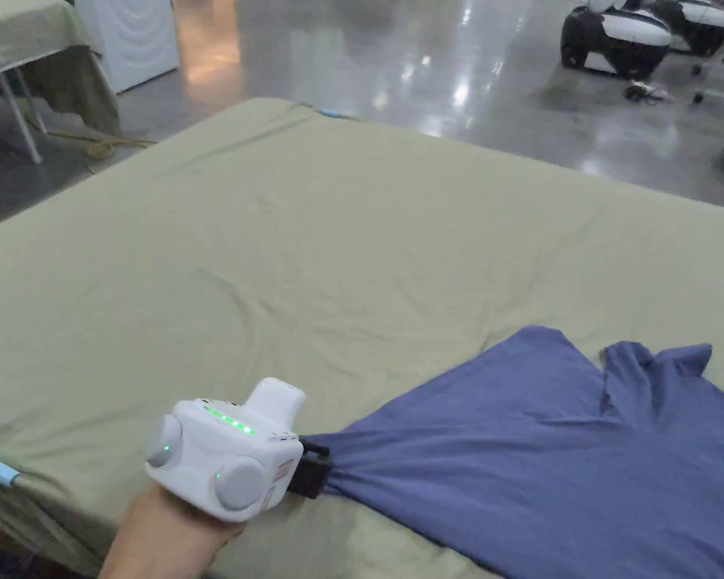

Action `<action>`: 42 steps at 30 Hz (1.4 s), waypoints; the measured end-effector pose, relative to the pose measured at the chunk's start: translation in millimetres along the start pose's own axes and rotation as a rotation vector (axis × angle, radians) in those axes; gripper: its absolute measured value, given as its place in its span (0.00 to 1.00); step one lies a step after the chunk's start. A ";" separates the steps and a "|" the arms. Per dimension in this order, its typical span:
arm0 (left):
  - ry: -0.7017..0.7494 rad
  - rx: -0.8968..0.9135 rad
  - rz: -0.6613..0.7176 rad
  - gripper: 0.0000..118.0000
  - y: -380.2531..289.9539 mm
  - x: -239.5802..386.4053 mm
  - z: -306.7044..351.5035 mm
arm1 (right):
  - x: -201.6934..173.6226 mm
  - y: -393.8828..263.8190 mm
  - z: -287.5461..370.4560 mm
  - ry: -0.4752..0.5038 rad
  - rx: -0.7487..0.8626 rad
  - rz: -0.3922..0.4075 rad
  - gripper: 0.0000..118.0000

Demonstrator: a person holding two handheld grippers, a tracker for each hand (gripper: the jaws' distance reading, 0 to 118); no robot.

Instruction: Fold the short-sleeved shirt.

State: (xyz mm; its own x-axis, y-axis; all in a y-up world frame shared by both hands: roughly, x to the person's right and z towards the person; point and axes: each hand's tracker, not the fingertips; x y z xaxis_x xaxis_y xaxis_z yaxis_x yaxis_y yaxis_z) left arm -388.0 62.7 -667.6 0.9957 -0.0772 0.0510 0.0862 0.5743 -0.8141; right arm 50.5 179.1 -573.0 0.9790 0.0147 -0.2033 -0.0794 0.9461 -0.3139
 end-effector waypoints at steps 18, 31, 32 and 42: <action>-0.143 0.313 0.030 0.01 -0.9 52.1 121.3 | 131.0 37.5 -185.3 -0.079 -0.337 0.131 0.19; -0.113 0.304 0.055 0.01 15.7 66.5 111.4 | 204.3 -13.7 -358.8 -0.047 -0.720 0.080 0.86; -0.111 0.301 0.054 0.01 15.9 66.6 110.5 | 200.3 -10.8 -352.0 -0.050 -0.655 0.052 0.84; -0.136 0.272 0.104 0.01 34.0 48.7 93.6 | 153.0 40.9 -258.4 0.023 -0.440 -0.007 0.06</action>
State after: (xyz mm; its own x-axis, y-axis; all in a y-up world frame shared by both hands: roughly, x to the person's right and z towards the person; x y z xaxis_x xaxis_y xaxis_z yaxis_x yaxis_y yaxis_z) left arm -333.5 154.8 -638.7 0.9934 0.0931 0.0674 -0.0291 0.7713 -0.6359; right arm 148.6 136.5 -856.6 0.9758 -0.0035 -0.2185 -0.1496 0.7180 -0.6798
